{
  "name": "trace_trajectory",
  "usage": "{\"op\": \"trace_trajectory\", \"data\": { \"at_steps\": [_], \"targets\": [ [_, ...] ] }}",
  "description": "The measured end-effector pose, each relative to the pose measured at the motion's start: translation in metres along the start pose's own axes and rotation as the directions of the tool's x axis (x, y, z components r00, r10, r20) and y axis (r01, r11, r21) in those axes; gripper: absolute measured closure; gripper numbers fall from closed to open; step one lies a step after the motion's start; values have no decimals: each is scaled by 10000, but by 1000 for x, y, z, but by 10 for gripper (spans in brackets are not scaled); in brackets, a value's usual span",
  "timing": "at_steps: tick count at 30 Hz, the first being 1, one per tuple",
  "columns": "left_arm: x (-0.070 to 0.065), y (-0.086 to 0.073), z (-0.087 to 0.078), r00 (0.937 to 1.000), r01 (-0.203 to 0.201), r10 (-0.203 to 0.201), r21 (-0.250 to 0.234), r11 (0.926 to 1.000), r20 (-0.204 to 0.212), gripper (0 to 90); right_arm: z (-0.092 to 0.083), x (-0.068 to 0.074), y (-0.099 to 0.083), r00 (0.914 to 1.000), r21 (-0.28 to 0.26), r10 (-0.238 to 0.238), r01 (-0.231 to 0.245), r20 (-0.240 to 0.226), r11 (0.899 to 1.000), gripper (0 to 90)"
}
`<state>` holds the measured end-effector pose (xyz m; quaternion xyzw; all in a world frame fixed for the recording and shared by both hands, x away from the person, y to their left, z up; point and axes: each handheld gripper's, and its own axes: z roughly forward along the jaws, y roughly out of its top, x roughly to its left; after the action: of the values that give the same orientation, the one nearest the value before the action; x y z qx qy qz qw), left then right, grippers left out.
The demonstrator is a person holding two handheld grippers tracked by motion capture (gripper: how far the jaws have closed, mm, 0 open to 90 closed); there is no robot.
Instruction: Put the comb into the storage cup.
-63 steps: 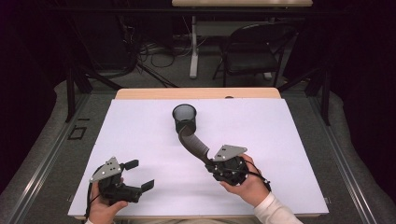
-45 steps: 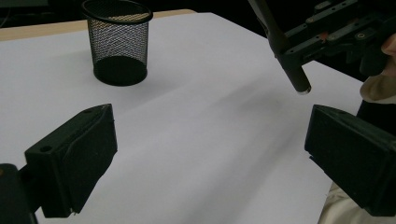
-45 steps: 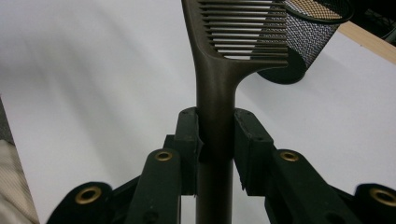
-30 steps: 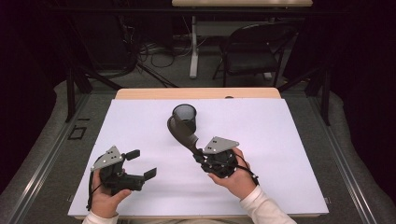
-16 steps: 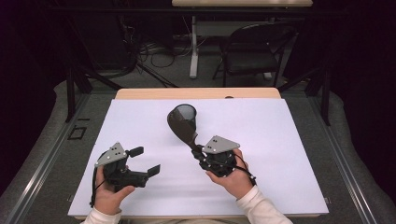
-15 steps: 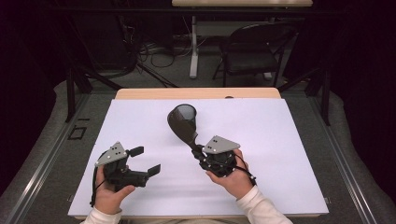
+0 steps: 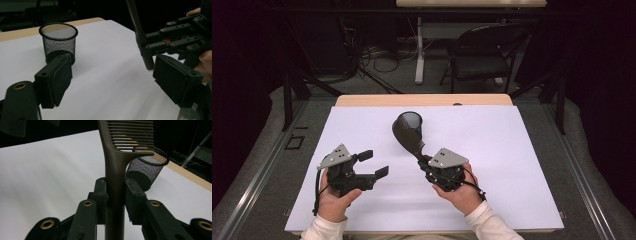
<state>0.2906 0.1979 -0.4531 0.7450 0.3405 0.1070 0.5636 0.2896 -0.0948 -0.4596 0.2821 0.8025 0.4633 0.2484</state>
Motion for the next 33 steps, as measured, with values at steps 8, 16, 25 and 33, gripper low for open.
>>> {"op": "trace_trajectory", "data": {
  "at_steps": [8,16,25,33],
  "targets": [
    [1,8,3,9999,98,-98,38,9999,85,162,1,2,-1,10000,-144,-21,22,62,9999,728],
    [-1,19,9,9994,169,-165,-124,9998,317,201,1,5,-1,9999,-165,-68,69,78,9998,728],
    [-2,25,14,9981,483,-470,-313,9983,397,255,1,6,-1,9999,-207,-62,64,102,9998,728],
    [-4,30,21,9970,692,-695,112,9975,344,280,1,6,-1,9999,-243,-74,77,108,9997,728]
  ]
}}
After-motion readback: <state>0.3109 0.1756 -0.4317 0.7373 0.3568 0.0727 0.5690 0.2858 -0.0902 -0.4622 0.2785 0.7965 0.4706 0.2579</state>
